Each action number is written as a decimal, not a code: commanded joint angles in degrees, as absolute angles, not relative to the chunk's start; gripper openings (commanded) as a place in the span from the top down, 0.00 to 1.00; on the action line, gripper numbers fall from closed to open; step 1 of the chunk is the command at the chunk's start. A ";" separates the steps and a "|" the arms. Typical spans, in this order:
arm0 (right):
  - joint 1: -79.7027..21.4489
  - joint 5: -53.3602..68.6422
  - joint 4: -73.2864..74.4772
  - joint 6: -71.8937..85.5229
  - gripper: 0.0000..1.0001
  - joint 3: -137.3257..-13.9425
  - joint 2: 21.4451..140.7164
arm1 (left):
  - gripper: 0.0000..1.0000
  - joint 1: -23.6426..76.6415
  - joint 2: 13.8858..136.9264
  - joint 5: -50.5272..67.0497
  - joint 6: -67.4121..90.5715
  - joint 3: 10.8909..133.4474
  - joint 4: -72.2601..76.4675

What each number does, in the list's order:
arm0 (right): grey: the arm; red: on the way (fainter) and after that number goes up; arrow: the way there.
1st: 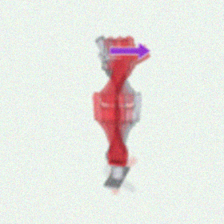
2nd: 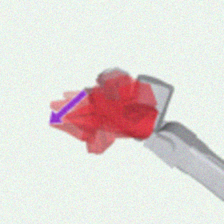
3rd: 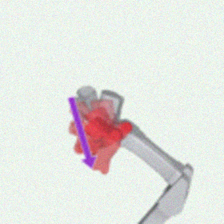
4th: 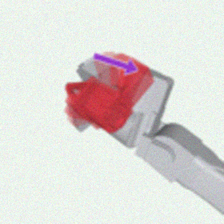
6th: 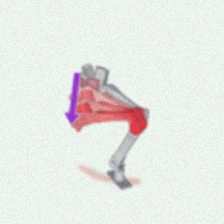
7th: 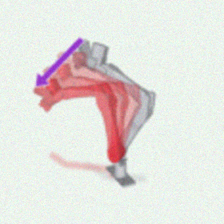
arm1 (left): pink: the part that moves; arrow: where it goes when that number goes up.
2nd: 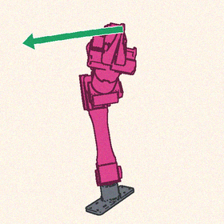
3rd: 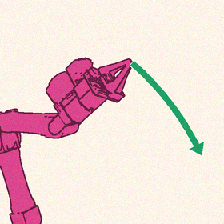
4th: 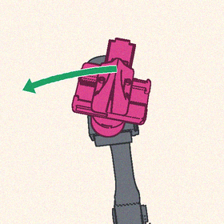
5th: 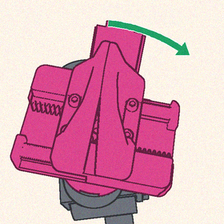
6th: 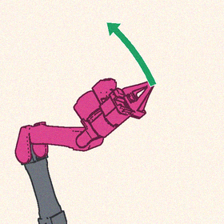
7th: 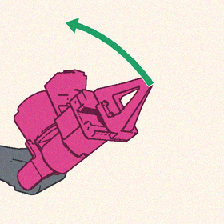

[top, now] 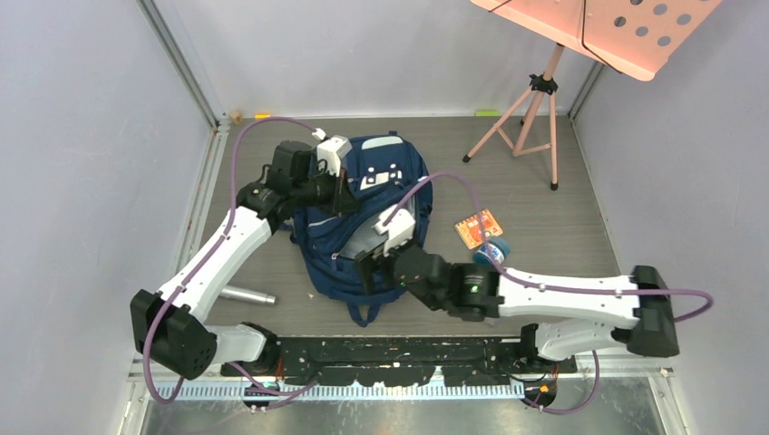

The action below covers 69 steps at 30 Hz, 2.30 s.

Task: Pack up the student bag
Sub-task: Unzip the student bag at the center of the board, then pick up the personal item from the center of the board.

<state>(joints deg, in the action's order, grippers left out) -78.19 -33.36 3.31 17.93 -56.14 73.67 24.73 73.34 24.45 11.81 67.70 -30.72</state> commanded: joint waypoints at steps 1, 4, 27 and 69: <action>-73.83 -41.06 19.23 19.79 0.04 -58.72 66.71 | 1.00 22.41 73.31 21.71 13.10 69.91 -26.56; -64.96 -39.29 26.33 24.06 0.01 -58.02 61.68 | 1.00 22.07 72.73 21.26 12.99 68.10 -25.92; -21.87 -25.54 42.21 49.30 0.04 -42.22 59.99 | 1.00 22.06 68.52 20.72 12.59 65.66 -26.01; -23.15 3.08 26.12 28.73 0.58 -48.90 57.35 | 1.00 22.06 69.41 26.48 14.46 65.04 -24.31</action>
<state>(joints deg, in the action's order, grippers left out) -22.11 -17.06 31.62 34.02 -41.71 56.62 23.22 70.87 25.28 12.86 64.73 -29.32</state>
